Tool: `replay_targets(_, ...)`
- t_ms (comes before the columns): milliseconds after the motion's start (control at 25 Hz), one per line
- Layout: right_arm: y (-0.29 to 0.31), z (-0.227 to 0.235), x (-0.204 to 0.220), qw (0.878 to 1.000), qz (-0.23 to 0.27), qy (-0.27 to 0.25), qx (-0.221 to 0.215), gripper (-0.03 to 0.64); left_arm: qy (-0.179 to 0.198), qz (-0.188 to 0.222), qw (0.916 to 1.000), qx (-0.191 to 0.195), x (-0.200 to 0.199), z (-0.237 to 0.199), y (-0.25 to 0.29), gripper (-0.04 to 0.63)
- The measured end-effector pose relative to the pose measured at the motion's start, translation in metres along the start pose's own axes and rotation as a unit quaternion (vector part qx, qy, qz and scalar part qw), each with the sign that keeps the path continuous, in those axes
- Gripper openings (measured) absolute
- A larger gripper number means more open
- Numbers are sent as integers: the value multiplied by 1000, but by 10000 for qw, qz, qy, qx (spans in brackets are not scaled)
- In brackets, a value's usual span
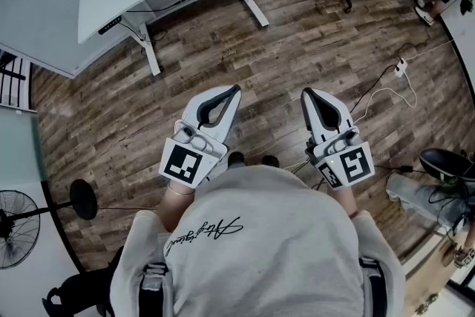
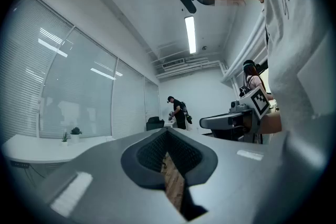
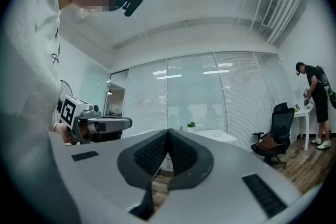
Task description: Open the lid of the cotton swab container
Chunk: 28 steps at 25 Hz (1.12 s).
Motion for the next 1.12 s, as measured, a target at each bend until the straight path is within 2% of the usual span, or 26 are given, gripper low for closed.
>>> replay_targets(520, 4, -1, -2, 9999, -36, -100, -43, 0, 55, 11, 10000, 27, -1, -1, 2, -2)
replay_targets(880, 4, -2, 0, 9999, 53, -98, 99, 0, -154, -67, 9999, 14, 6, -2, 3, 0)
replay_targets(1000, 7, -2, 0, 9999, 80, -72, 67, 0, -115, -140, 9998, 54, 8, -4, 4, 11)
replay_targets(1040, 7, -2, 1, 9999, 89, -39, 56, 6, -78, -176, 9998, 74, 9, -4, 4, 22)
replay_targets(1080, 8, -2, 1, 9999, 87, -13, 57, 54, -57, -202, 9997, 83, 8, -4, 4, 28)
replay_targets(1120, 8, -2, 2, 9999, 78, 2, 70, 73, -54, -211, 9997, 87, 8, -5, 4, 36)
Point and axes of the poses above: the fingertips, and each gripper's own axes: y forward along the fingers, z to its right, x out of its underside, the point moved 9 cm from there along -y, backward along the fingers, and after that the axes turned 9 degrees about -x, right-handed, at the moved point
